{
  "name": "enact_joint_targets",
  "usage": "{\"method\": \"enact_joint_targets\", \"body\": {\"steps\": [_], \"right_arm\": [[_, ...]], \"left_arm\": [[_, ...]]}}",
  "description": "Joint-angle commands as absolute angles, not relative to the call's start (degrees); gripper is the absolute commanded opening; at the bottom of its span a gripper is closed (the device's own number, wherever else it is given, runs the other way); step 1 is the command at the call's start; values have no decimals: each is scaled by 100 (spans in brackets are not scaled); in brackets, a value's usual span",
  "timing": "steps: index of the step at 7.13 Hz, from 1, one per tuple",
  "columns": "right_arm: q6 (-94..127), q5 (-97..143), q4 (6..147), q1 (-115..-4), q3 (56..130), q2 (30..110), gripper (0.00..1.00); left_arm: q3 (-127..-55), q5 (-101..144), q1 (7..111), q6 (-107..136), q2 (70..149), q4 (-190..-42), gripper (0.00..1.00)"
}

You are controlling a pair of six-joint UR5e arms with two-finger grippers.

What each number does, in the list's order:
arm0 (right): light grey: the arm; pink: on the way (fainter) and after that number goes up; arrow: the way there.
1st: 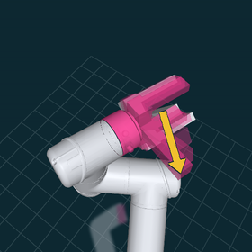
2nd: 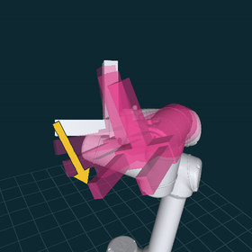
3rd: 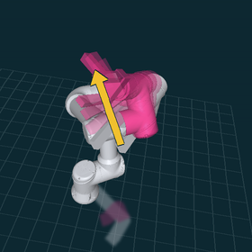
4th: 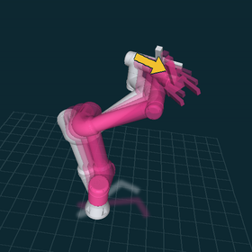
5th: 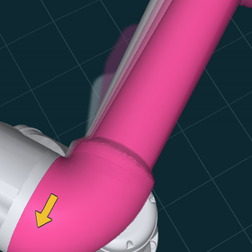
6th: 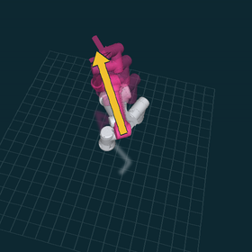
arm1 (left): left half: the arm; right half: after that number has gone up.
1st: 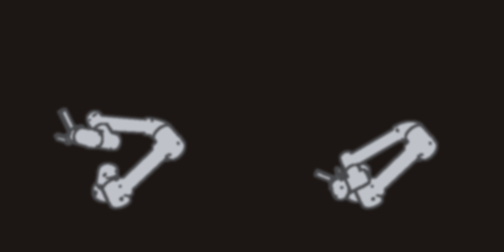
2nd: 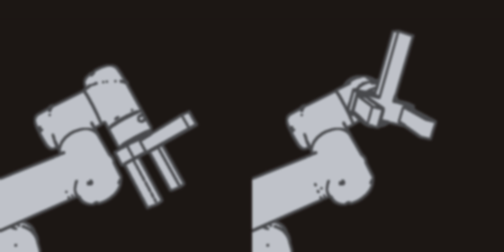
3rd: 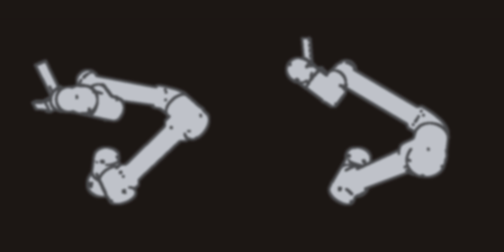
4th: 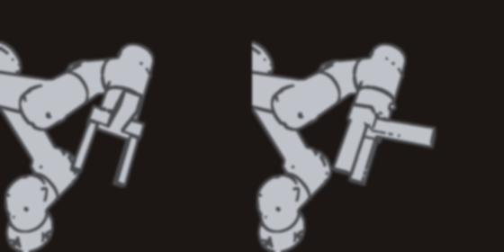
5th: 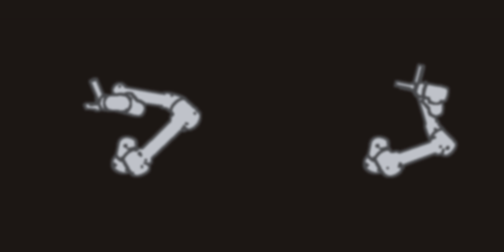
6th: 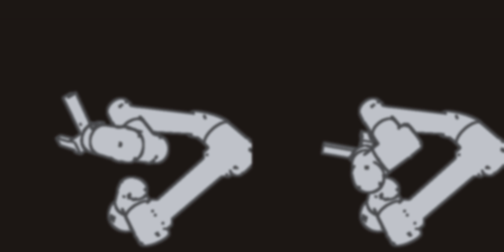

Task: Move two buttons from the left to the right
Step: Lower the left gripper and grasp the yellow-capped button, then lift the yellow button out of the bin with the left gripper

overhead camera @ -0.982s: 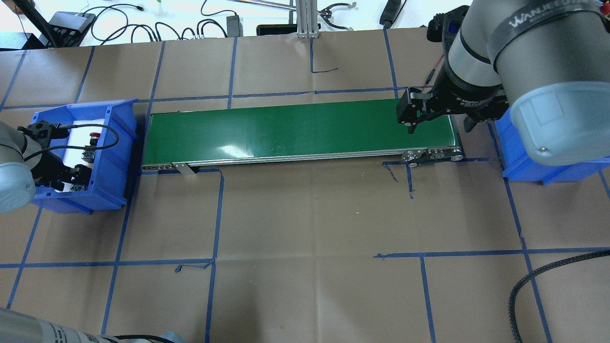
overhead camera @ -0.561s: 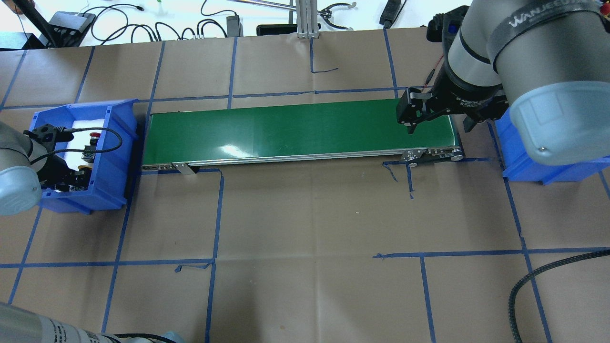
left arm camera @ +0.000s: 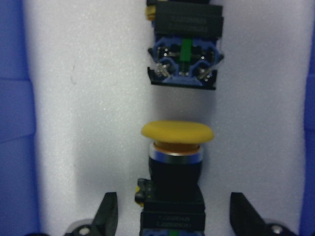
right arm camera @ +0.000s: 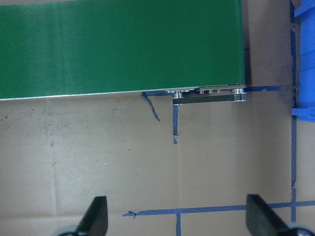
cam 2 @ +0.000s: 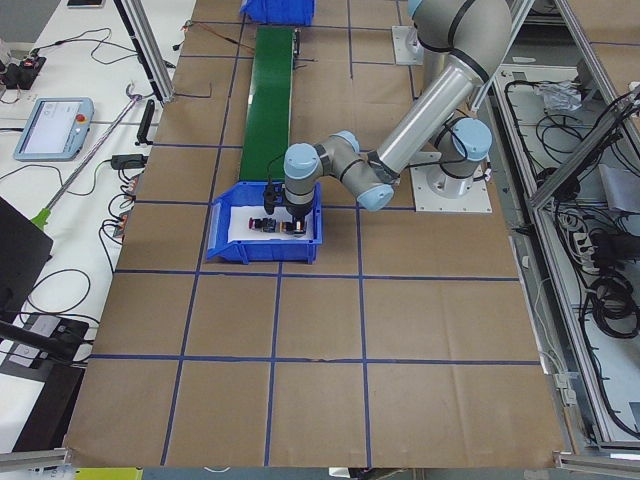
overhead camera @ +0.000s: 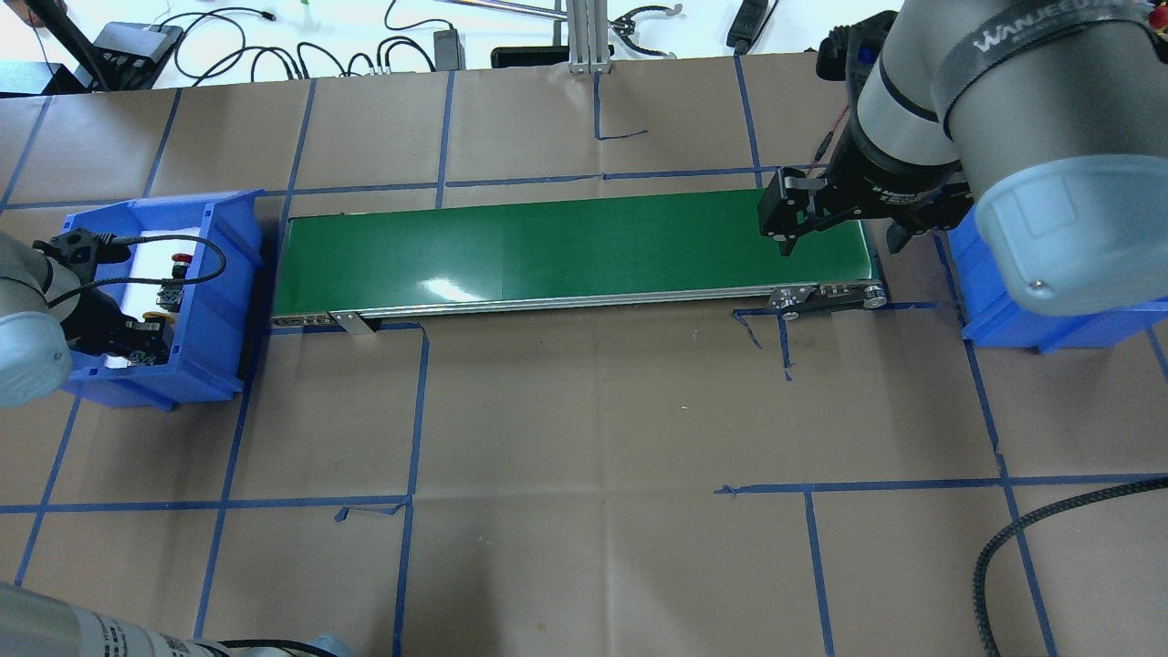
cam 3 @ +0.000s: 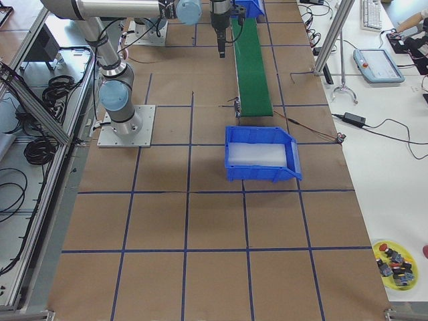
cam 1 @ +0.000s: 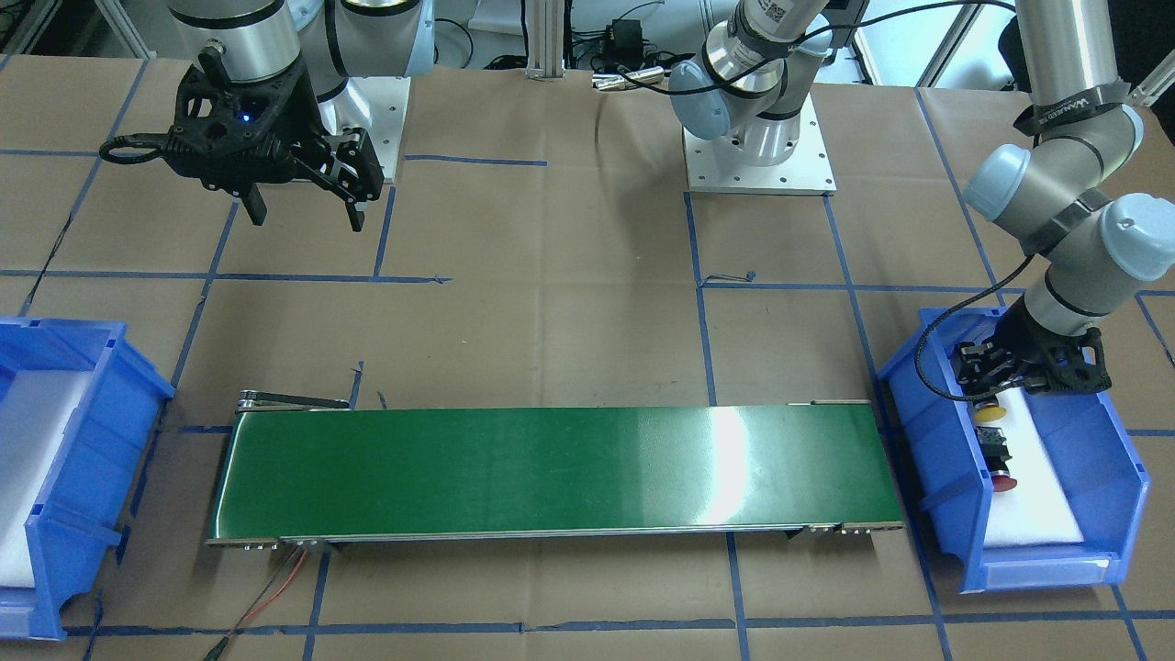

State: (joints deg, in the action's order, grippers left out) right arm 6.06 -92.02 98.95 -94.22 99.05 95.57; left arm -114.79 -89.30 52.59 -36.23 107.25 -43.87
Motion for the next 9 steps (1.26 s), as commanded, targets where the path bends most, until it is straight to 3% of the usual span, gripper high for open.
{"method": "enact_joint_targets", "body": {"steps": [1, 6, 9], "right_arm": [[606, -9202, 9896, -9422, 9905, 9554, 100], [606, -9202, 9905, -9422, 9905, 9554, 100], [598, -9211, 9905, -9422, 9905, 9554, 100]], "left_arm": [[-11164, -8807, 5273, -3595, 10626, -4525, 6], [-8688, -8789, 5430, -3525, 10678, -7457, 6], [-7947, -8885, 6404, -3078, 10994, -7761, 6]]}}
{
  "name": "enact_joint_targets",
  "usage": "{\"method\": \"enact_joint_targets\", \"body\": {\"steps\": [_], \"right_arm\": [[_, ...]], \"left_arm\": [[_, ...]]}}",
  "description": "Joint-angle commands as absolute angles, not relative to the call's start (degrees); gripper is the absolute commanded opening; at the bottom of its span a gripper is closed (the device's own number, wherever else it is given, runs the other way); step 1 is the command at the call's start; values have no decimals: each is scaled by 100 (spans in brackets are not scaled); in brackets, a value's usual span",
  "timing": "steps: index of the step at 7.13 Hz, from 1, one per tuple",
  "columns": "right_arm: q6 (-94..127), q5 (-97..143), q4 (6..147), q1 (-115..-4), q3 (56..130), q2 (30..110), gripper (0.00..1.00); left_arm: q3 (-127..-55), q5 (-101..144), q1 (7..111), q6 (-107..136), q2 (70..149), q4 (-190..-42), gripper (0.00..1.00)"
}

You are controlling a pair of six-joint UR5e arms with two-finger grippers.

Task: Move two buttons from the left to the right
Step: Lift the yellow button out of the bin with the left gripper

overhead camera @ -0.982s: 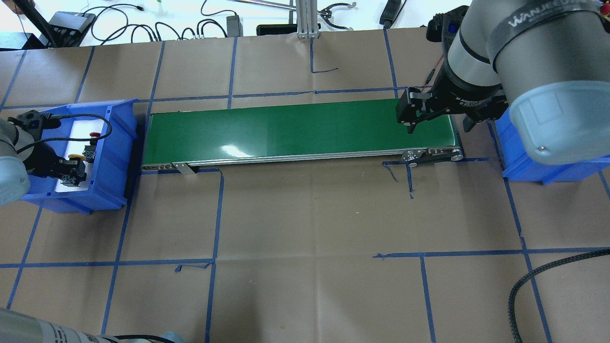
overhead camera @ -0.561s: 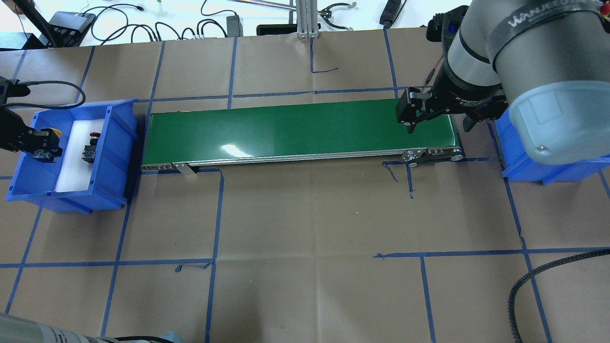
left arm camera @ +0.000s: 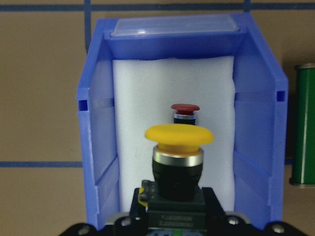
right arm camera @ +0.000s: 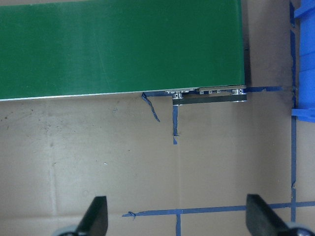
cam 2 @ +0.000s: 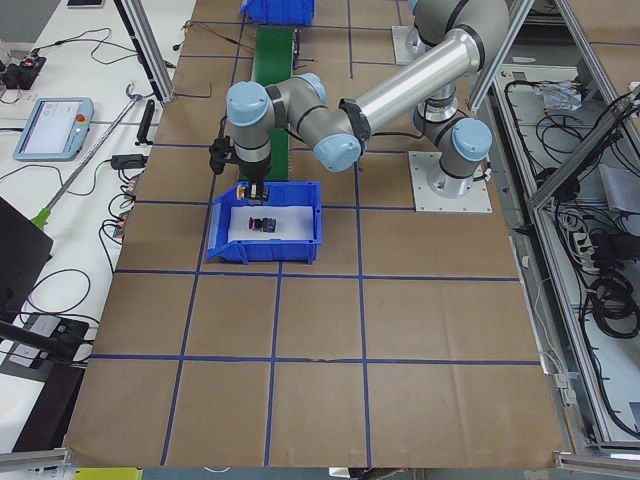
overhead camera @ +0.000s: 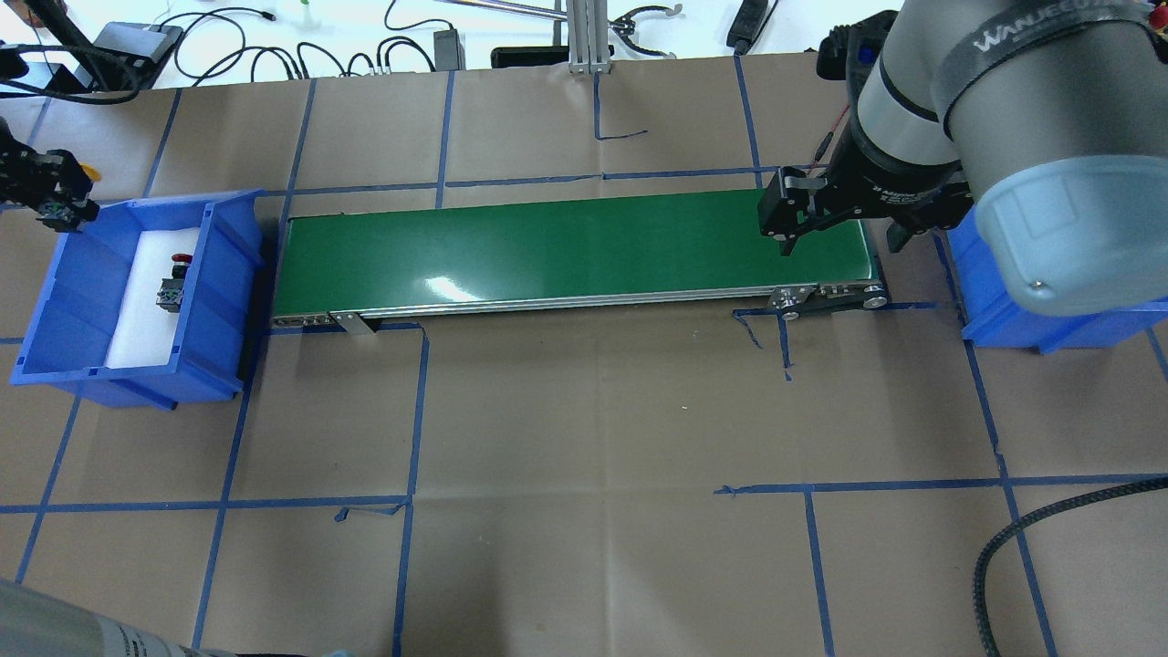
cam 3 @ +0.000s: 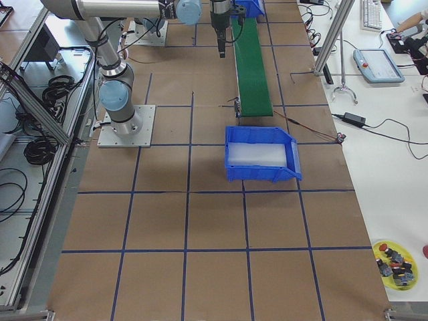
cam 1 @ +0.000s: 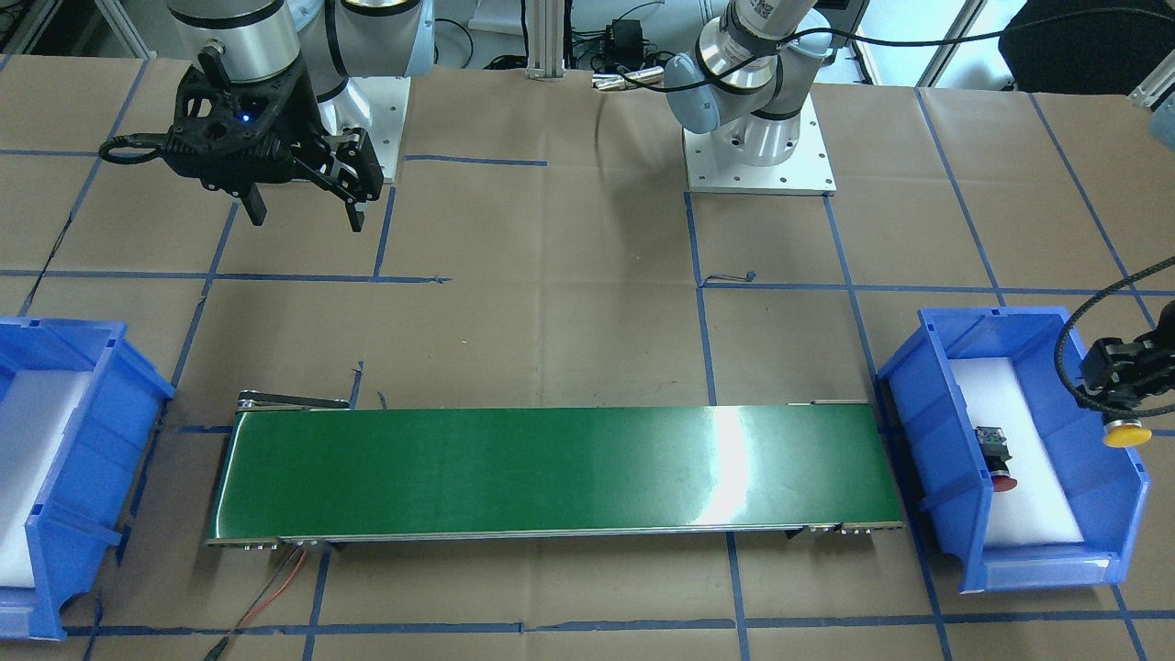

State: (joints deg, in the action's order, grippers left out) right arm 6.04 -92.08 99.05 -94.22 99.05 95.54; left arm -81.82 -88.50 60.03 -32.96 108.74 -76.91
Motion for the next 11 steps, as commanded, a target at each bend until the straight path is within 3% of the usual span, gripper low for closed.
{"method": "enact_joint_targets", "body": {"steps": [1, 6, 10, 11], "right_arm": [[598, -9211, 9905, -9422, 9905, 9554, 100], [598, -9211, 9888, -9422, 9914, 9554, 100], [606, -9211, 9888, -9422, 9905, 9554, 100], [598, -9211, 9888, -9422, 9905, 9554, 100]], "left_arm": [[-7945, -8894, 6703, -2702, 10995, -7761, 7], [-8287, -8965, 8032, -573, 11399, -7638, 7], [-9699, -8965, 8068, -105, 11417, -5825, 9], [-9738, -8982, 8068, -105, 11434, -5714, 9]]}}
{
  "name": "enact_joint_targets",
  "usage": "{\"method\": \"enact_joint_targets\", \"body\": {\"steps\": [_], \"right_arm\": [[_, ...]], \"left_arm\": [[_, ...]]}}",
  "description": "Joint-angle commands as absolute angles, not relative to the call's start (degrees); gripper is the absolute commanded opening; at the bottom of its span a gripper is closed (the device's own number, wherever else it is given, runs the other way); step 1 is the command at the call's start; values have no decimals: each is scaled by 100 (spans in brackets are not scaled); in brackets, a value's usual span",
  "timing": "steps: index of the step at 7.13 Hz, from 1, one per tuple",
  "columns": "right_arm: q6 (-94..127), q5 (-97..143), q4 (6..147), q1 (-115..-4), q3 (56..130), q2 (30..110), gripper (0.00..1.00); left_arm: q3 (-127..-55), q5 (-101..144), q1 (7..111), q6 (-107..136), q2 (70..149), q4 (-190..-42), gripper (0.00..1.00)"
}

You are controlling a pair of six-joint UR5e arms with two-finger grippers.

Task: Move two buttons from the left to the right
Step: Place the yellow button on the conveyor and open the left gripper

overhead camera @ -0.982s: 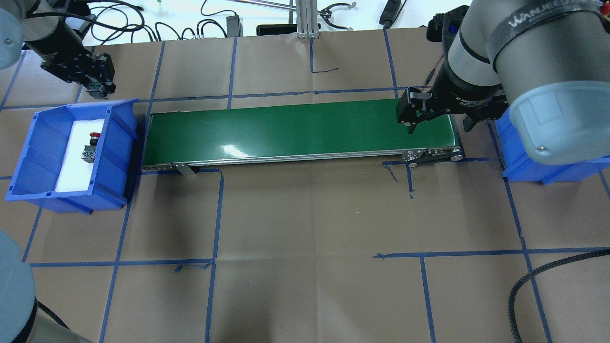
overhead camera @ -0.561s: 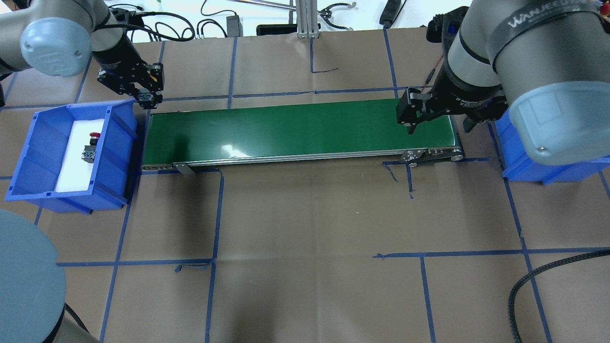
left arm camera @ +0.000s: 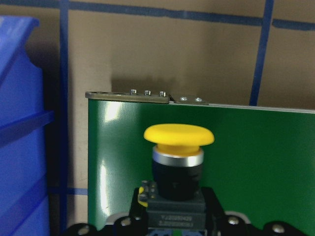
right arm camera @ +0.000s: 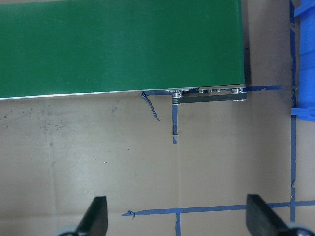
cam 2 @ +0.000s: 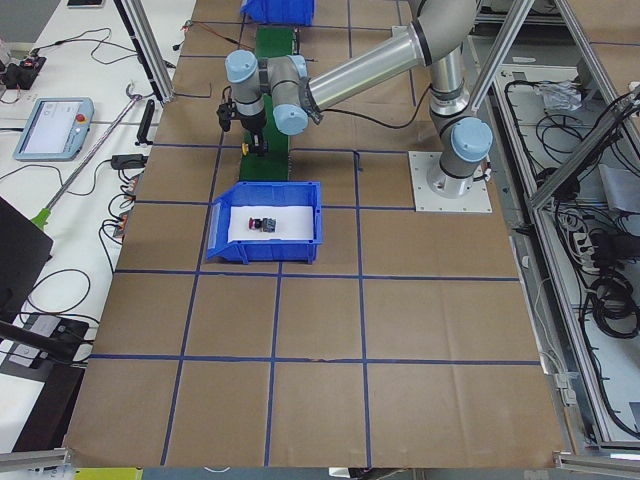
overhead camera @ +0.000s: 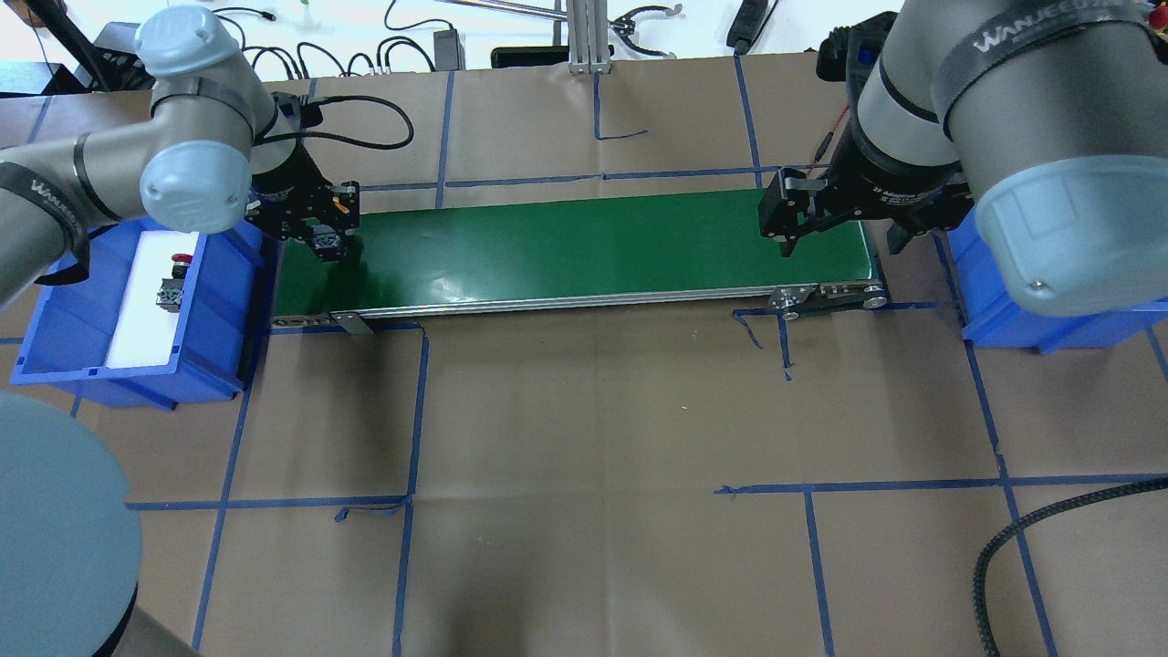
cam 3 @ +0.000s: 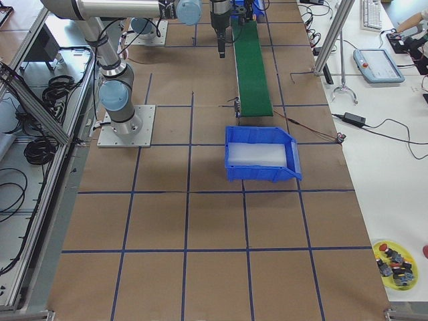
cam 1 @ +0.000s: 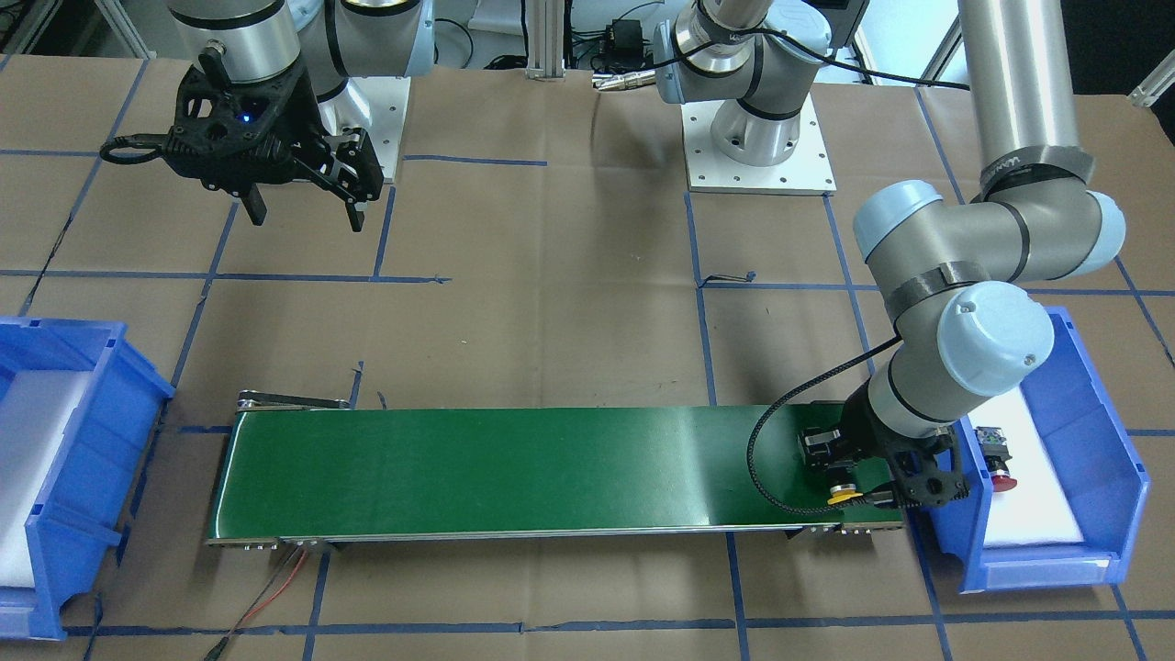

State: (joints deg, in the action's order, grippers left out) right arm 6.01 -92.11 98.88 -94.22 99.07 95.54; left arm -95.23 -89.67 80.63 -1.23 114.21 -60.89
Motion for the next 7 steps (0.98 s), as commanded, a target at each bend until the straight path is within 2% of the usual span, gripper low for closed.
{"method": "enact_joint_targets", "body": {"steps": [1, 2, 3, 5, 7], "right_arm": [[598, -9211, 9888, -9422, 9905, 9554, 100], [606, -9211, 9888, -9422, 9905, 9562, 100], [606, -9211, 9888, -9422, 9897, 9562, 100], [606, -9202, 9896, -9422, 9905, 9554, 100], [606, -9202, 9896, -9422, 9905, 9554, 100]], "left_arm": [[-9738, -8982, 8068, -88, 11435, -5713, 12], [-9782, -8956, 8068, -88, 11443, -5713, 33], [-9747, -8895, 8068, -62, 11435, -5704, 99], [-9677, -8921, 8051, -140, 11286, -5713, 100], [-9301, -8938, 8033, -193, 11163, -5835, 100]]}}
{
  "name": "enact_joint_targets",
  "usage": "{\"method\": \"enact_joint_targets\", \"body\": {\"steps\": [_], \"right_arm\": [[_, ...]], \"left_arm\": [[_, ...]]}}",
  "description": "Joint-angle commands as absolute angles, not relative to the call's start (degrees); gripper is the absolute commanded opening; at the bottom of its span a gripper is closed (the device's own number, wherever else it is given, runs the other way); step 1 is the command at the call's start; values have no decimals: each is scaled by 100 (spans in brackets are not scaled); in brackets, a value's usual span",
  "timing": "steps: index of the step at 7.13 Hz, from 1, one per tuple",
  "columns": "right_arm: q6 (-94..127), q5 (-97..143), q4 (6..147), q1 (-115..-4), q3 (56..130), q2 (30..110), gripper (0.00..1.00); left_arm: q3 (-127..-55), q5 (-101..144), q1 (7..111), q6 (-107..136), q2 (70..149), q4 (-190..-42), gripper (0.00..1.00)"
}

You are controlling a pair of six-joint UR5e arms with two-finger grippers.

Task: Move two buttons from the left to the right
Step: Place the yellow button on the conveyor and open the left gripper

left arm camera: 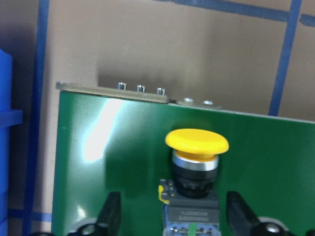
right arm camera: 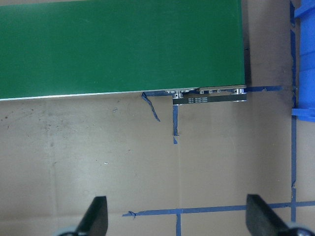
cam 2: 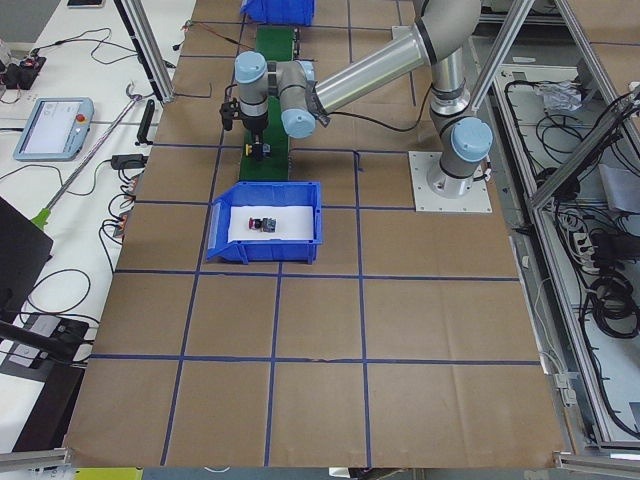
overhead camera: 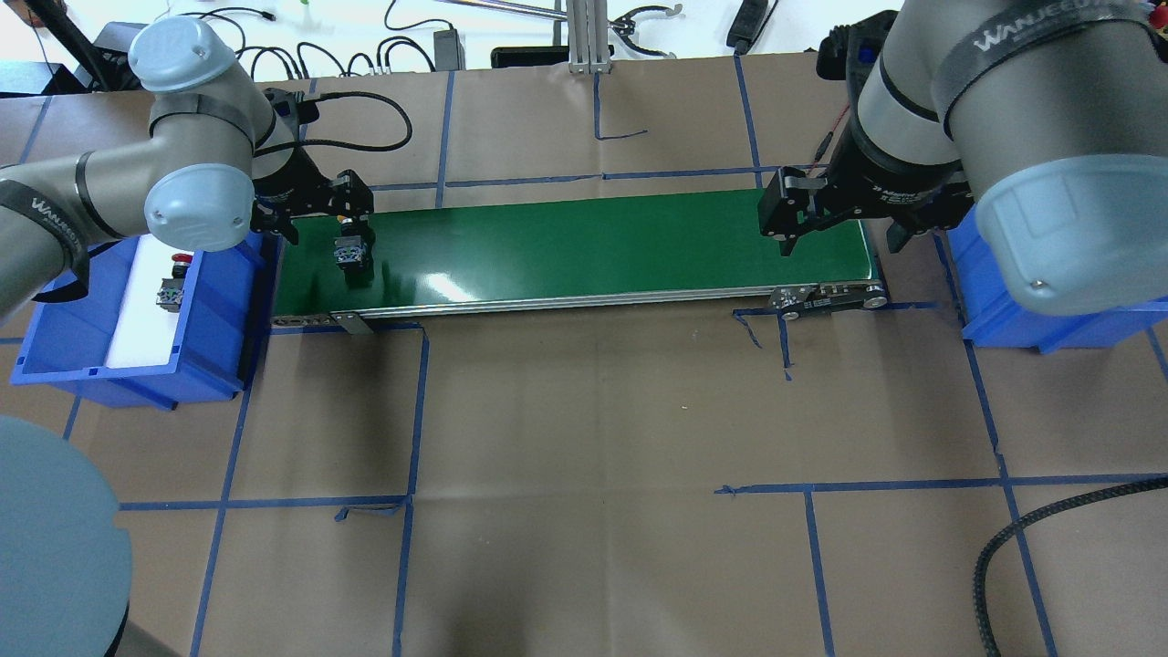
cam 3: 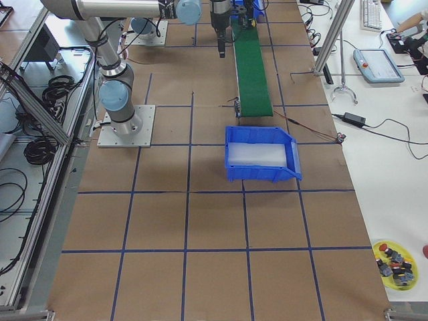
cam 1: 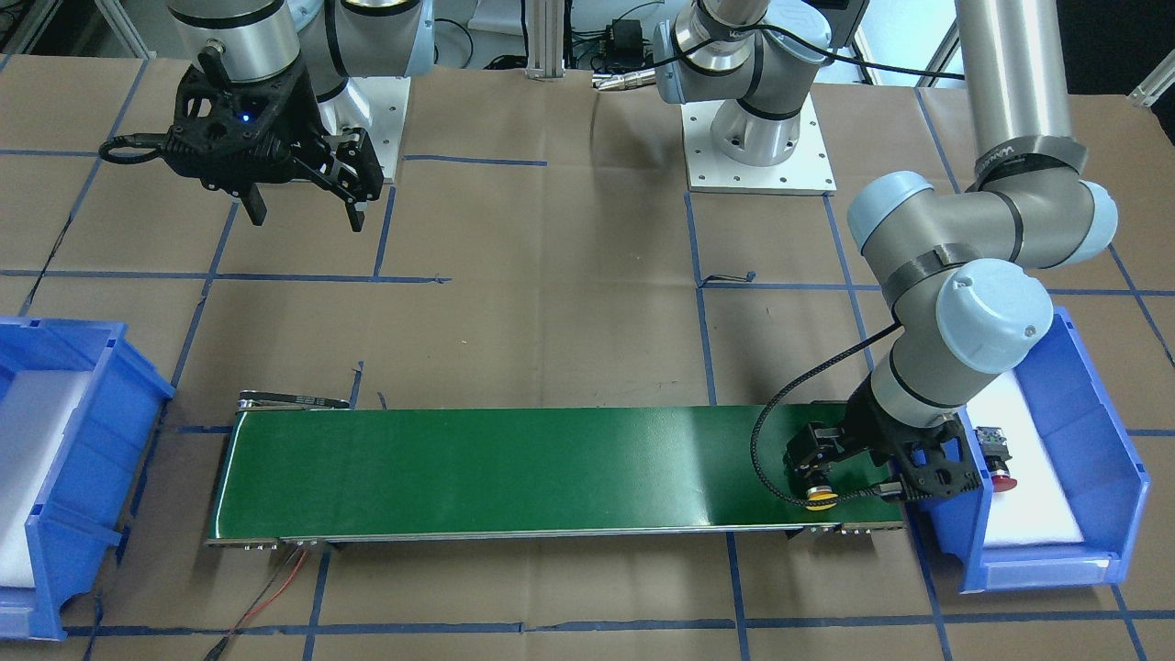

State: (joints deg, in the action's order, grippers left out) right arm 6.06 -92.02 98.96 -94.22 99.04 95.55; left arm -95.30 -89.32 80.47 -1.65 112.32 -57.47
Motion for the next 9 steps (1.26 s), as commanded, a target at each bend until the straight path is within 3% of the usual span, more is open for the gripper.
{"method": "enact_joint_targets", "body": {"steps": [1, 4, 9], "right_arm": [[606, -9202, 9905, -9422, 9905, 9554, 100], [598, -9202, 9905, -9422, 9905, 9545, 100], [598, -9202, 9905, -9422, 9905, 9545, 100]], "left_arm": [[-8977, -8938, 8007, -272, 11075, -6323, 100], [-7773, -8947, 7989, -492, 10837, -7994, 100], [-7717, -8947, 7034, -1659, 10925, -8024, 100]]}}
